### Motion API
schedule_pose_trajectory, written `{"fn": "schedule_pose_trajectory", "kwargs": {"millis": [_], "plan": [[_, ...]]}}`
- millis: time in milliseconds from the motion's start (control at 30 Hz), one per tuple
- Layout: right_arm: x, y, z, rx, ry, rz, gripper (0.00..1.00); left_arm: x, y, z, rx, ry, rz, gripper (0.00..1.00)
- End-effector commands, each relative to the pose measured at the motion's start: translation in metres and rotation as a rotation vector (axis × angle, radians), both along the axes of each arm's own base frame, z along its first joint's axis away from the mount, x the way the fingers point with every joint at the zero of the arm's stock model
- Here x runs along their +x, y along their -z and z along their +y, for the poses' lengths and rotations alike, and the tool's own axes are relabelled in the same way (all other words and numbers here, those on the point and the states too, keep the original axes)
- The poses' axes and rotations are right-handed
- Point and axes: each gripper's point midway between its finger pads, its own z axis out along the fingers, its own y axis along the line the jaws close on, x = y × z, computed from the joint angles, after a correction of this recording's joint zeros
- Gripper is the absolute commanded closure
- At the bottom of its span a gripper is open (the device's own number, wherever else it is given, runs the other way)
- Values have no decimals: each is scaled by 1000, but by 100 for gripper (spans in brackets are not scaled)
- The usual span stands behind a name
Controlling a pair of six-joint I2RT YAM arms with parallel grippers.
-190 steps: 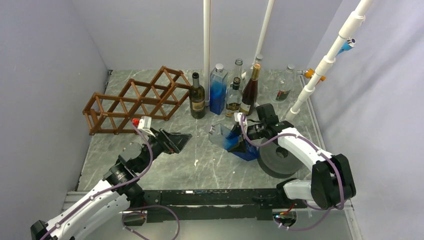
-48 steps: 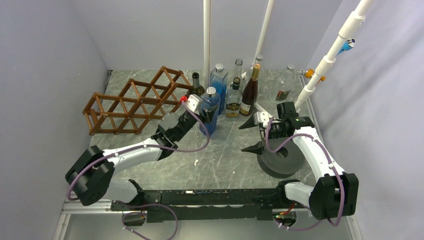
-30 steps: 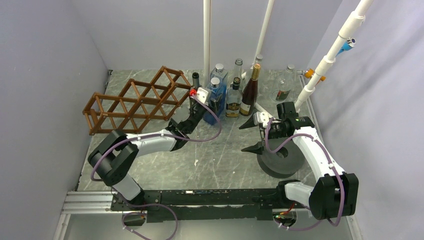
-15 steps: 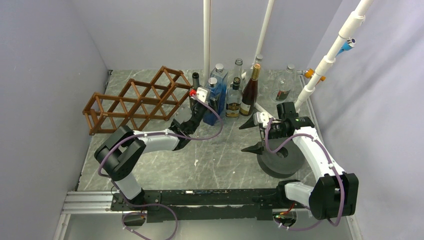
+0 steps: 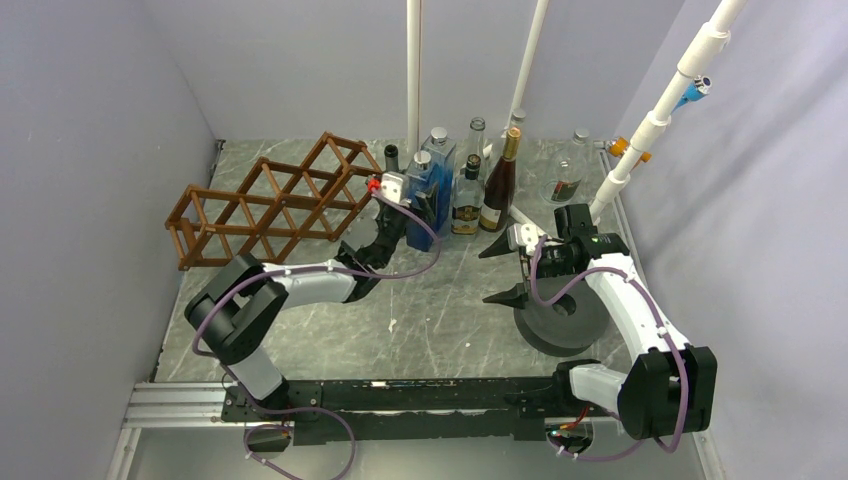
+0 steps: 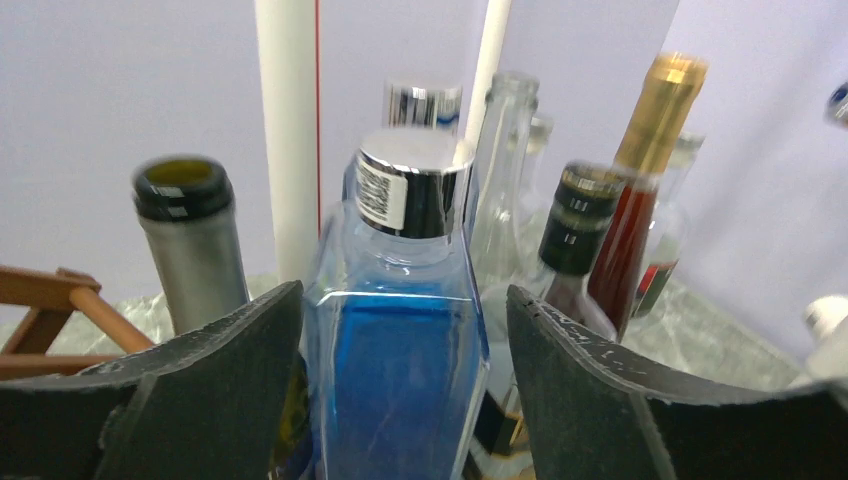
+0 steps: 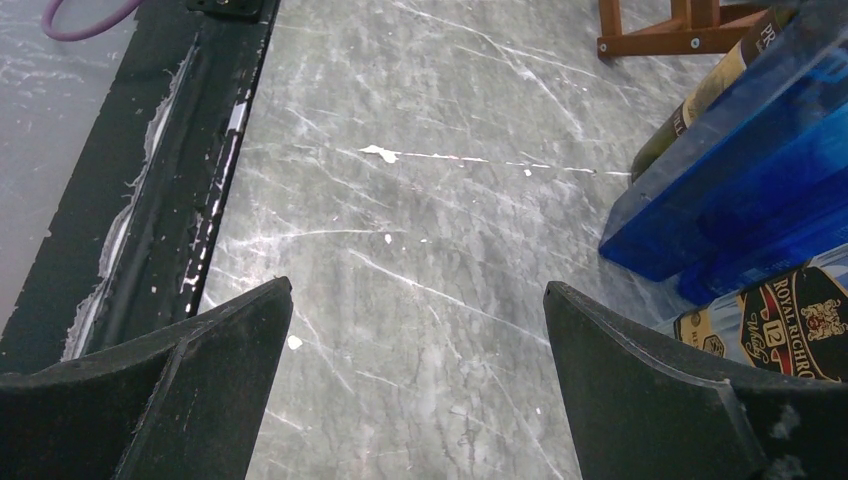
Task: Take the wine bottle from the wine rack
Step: Place the wine bottle at the center of the board.
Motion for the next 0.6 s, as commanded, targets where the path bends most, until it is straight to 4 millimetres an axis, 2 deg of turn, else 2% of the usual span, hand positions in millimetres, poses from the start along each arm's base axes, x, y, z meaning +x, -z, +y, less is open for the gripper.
{"fn": "schedule_pose_trajectory", "kwargs": {"millis": [0,167,267,433,567], "plan": [[3,-6,1,25,-13,-59,0,-18,-73,18,-195,6,-139,20],[3,-6,0,25,-9,-58,0,-22,-77,22,-188,9,-123,10],[4,-6,0,25,-7,-59,0,-27,-79,24,-181,20,-109,1],[5,-6,-2,21,0,-65,0,-37,-83,30,-181,42,-79,0],[5,-7,-4,21,9,-72,0,-46,-78,30,-132,75,-3,0]]}}
